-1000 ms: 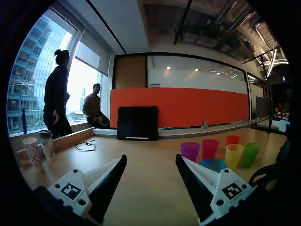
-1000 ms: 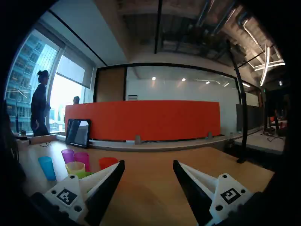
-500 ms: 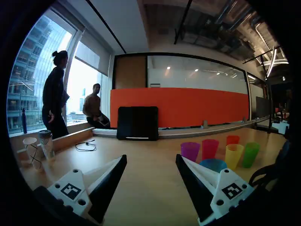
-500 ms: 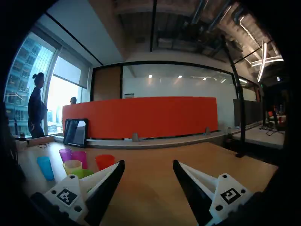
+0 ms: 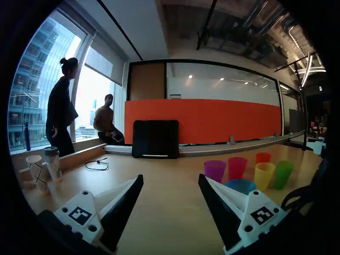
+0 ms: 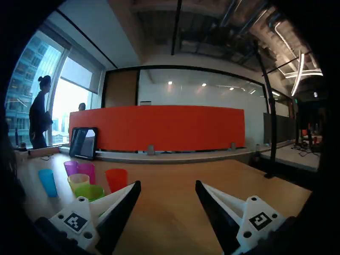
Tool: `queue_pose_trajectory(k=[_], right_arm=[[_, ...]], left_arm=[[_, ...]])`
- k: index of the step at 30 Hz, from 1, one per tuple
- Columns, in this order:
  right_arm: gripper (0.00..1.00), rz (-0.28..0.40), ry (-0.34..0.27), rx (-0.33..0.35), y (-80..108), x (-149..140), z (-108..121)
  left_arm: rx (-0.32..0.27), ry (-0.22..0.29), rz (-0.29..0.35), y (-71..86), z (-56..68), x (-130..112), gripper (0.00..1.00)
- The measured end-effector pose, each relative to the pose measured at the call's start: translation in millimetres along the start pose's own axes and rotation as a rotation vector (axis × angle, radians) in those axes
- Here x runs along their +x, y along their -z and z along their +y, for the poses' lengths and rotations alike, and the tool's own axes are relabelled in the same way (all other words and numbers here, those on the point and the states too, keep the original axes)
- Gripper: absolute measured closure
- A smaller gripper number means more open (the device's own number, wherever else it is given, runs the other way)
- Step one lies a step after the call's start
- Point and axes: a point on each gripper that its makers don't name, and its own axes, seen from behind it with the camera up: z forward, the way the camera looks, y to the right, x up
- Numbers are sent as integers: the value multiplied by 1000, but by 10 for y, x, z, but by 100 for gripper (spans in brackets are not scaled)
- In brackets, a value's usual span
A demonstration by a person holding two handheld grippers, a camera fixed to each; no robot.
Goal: Pour water
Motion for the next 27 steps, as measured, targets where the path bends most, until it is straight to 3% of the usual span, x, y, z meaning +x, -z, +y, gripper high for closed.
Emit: queue_pose_trajectory(k=[27], right_arm=[[1, -3, 0, 0, 3, -16, -4]], left_arm=[[0, 0, 0, 2, 9, -3, 4]])
